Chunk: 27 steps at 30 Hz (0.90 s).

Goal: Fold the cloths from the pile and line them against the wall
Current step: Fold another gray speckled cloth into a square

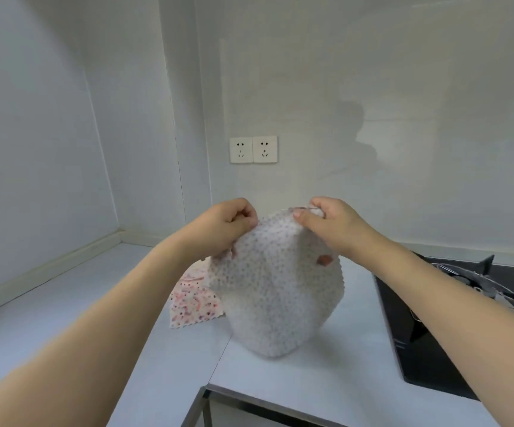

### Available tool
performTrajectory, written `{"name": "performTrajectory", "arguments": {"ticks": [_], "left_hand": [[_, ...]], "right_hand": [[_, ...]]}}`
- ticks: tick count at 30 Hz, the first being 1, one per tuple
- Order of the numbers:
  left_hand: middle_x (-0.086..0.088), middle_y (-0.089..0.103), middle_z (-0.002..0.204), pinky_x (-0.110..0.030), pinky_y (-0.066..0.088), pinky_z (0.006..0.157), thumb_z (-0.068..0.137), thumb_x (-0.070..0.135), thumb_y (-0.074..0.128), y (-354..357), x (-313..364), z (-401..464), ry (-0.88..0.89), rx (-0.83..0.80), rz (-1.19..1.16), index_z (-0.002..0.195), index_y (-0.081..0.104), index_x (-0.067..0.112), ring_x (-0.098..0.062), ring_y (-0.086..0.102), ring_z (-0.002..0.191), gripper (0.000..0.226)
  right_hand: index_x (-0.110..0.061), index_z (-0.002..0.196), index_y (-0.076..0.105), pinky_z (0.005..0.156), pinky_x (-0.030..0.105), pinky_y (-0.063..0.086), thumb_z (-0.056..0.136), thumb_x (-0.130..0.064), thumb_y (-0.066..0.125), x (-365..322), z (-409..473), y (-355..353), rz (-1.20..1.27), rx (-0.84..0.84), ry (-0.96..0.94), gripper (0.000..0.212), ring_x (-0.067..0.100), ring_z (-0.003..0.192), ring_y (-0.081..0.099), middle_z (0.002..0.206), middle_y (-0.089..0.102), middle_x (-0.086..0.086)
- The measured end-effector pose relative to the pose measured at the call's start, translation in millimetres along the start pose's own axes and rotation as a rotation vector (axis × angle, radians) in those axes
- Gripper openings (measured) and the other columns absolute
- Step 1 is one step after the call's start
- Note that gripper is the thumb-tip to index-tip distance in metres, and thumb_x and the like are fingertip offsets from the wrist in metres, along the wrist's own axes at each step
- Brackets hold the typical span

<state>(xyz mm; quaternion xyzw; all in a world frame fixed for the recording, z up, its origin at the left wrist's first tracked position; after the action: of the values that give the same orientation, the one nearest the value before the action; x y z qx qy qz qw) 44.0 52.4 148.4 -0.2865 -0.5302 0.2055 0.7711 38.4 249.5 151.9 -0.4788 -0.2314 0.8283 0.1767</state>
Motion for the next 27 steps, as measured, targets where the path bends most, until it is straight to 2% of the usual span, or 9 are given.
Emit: {"name": "performTrajectory", "arguments": {"ticks": [3,5,8,11,14,17,22,24,27], "left_hand": [[0.003,0.053,0.069,-0.022,0.046,0.052,0.100,0.018,0.050,10.5,19.7,-7.1,0.036,-0.140,0.015,0.102,0.056,0.015,-0.021,0.069,0.061,0.007],[0.000,0.058,0.071,-0.015,0.043,0.050,0.100,0.014,0.048,19.8,22.5,-7.6,0.027,-0.186,0.089,0.105,0.056,0.014,-0.016,0.070,0.064,0.009],[-0.002,0.071,0.077,-0.019,0.042,0.056,0.096,0.010,0.048,34.2,13.1,-1.7,-0.023,-0.241,0.206,0.101,0.058,0.015,-0.003,0.065,0.061,0.013],[0.001,0.066,0.082,-0.026,0.044,0.063,0.089,0.011,0.052,40.6,-9.0,13.4,-0.036,-0.201,0.342,0.093,0.063,0.018,-0.011,0.059,0.067,0.014],[-0.003,0.060,0.082,-0.027,0.043,0.061,0.088,0.014,0.053,46.5,-29.4,25.2,-0.035,-0.118,0.395,0.082,0.061,0.021,-0.019,0.055,0.070,0.012],[-0.001,0.067,0.085,-0.027,0.047,0.067,0.089,0.010,0.053,52.7,-38.8,29.5,-0.024,-0.034,0.348,0.080,0.069,0.018,-0.020,0.063,0.080,0.020],[0.003,0.064,0.099,-0.034,0.051,0.081,0.090,0.012,0.051,73.4,-54.1,17.0,0.085,-0.003,0.439,0.095,0.076,0.021,-0.018,0.061,0.092,0.027],[0.002,0.062,0.101,-0.033,0.049,0.078,0.092,0.013,0.051,90.4,-67.0,2.6,0.157,-0.035,0.529,0.095,0.076,0.022,-0.021,0.060,0.095,0.027],[0.004,0.060,0.108,-0.029,0.044,0.079,0.095,0.015,0.048,124.0,-93.9,-25.1,0.205,-0.163,0.589,0.114,0.072,0.025,-0.018,0.056,0.098,0.031]], "right_hand": [[-0.020,0.087,0.055,0.071,0.029,0.033,0.098,-0.037,0.049,0.5,-14.1,-19.4,0.085,-0.072,0.050,0.021,0.017,0.077,0.043,0.076,0.041,-0.001],[-0.015,0.108,0.065,0.082,0.031,0.040,0.101,-0.035,0.042,11.2,-23.2,-27.2,0.135,-0.131,0.146,0.031,0.017,0.089,0.056,0.078,0.060,-0.007],[0.003,0.085,0.060,0.071,0.035,0.047,0.102,-0.030,0.042,35.8,-29.2,-37.5,-0.044,-0.144,0.158,0.042,0.030,0.070,0.060,0.067,0.062,0.012],[-0.004,0.076,0.059,0.060,0.028,0.040,0.099,-0.028,0.049,66.4,-28.2,-43.7,-0.272,-0.118,0.174,0.035,0.016,0.058,0.050,0.061,0.053,-0.001],[-0.014,0.087,0.069,0.064,0.022,0.040,0.096,-0.021,0.055,83.8,-24.1,-47.2,-0.346,-0.046,0.138,0.018,0.011,0.074,0.057,0.077,0.064,-0.007],[-0.015,0.095,0.071,0.062,0.012,0.038,0.095,-0.012,0.055,90.4,-22.4,-50.7,-0.342,0.083,0.131,0.017,0.002,0.068,0.055,0.076,0.062,-0.012],[-0.020,0.101,0.073,0.090,0.028,0.047,0.092,-0.007,0.048,122.5,-40.8,-30.1,-0.461,0.036,0.202,0.030,0.015,0.101,0.061,0.110,0.068,-0.004],[-0.022,0.102,0.073,0.091,0.030,0.048,0.091,-0.009,0.047,136.8,-60.9,-11.9,-0.562,-0.023,0.211,0.031,0.016,0.106,0.060,0.114,0.068,-0.005],[-0.024,0.103,0.071,0.088,0.033,0.049,0.090,-0.012,0.046,161.3,-93.0,15.8,-0.612,-0.086,0.252,0.031,0.019,0.104,0.061,0.114,0.067,-0.004]]}}
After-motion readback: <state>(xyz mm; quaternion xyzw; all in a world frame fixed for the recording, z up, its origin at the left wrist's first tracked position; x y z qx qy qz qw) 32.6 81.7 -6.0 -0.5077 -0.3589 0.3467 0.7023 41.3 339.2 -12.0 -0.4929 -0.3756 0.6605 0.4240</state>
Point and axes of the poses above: each hand's wrist, its own z-axis towards the middle knuckle, its own y-axis out of the palm, x = y × z, the point moved 6 cm from there along z, towards the middle knuckle
